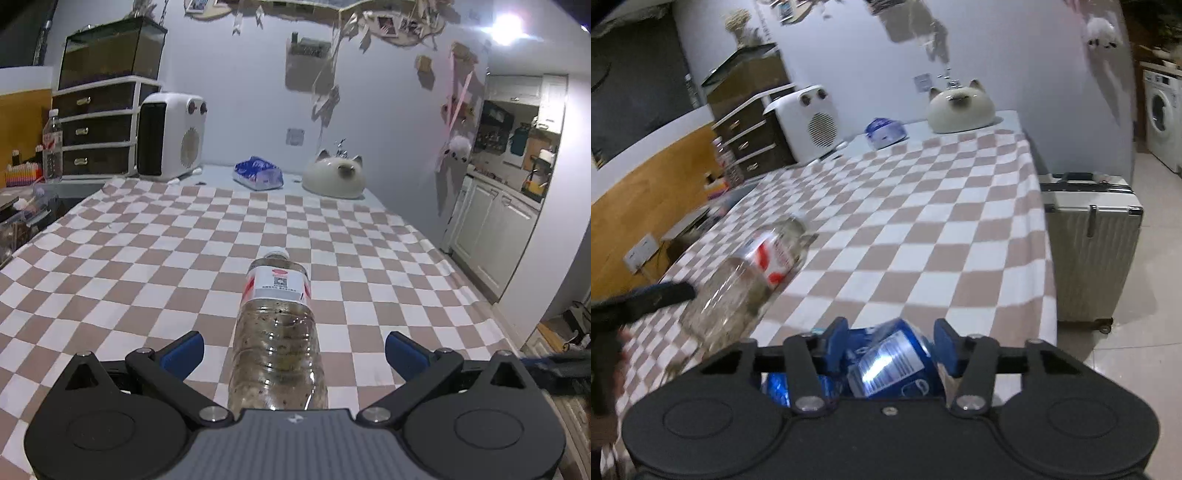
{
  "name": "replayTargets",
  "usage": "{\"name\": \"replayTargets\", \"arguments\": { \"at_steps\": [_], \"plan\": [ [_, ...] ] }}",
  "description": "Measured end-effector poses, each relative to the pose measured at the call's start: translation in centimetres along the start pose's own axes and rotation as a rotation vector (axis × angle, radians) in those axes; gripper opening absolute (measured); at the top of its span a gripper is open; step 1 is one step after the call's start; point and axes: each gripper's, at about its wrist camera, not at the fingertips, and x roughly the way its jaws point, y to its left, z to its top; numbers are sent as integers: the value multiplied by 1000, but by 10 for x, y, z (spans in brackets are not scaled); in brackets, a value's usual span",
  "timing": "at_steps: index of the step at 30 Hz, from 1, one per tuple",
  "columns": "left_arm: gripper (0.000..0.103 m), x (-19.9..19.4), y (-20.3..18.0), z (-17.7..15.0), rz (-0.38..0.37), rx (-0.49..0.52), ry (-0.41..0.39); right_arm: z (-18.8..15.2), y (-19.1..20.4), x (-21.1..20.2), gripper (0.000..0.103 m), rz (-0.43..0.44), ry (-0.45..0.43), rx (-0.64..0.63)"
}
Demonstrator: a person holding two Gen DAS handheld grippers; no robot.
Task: Collect trash
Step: 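Grasp the clear water bottle with the left tool while the right tool grasps the blue Pepsi can, then lift the water bottle with the left tool while the right tool lifts the Pepsi can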
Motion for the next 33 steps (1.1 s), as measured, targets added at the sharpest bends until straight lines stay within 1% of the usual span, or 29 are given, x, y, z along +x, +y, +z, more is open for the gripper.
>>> {"name": "replayTargets", "arguments": {
  "at_steps": [2, 5, 7, 8, 10, 11, 12, 15, 19, 22, 29, 33],
  "plan": [
    [101, 8, -2, 3, 27, -8, 27, -5, 3, -7, 43, 16, 9, -24],
    [96, 18, -6, 5, 57, -11, 69, -13, 7, -22, 40, 56, 17, -47],
    [89, 25, -9, 5, 73, -8, 97, -21, 11, -34, 39, 91, 21, -79],
    [81, 27, -9, 5, 85, -9, 109, -24, 13, -39, 38, 102, 23, -95],
    [73, 29, -10, 3, 125, -7, 121, -32, 18, -49, 36, 121, 30, -131],
    [64, 27, -10, 2, 144, -2, 117, -35, 20, -53, 36, 132, 34, -142],
    [62, 25, -9, 1, 154, -2, 115, -39, 22, -57, 36, 144, 38, -155],
    [62, 15, -6, -4, 139, -29, 115, -50, 28, -73, 35, 172, 31, -211],
    [62, -5, -10, -18, 143, -9, 102, -68, 36, -93, 35, 195, 21, -301],
    [62, -18, -14, -29, 143, -13, 93, -81, 40, -109, 36, 199, 10, -360],
    [62, -49, -31, -52, 149, 18, 76, -117, 49, -138, 34, 260, 69, -419],
    [61, -67, -37, -65, 142, 18, 64, -135, 50, -145, 34, 270, 112, -430]
  ]
}}
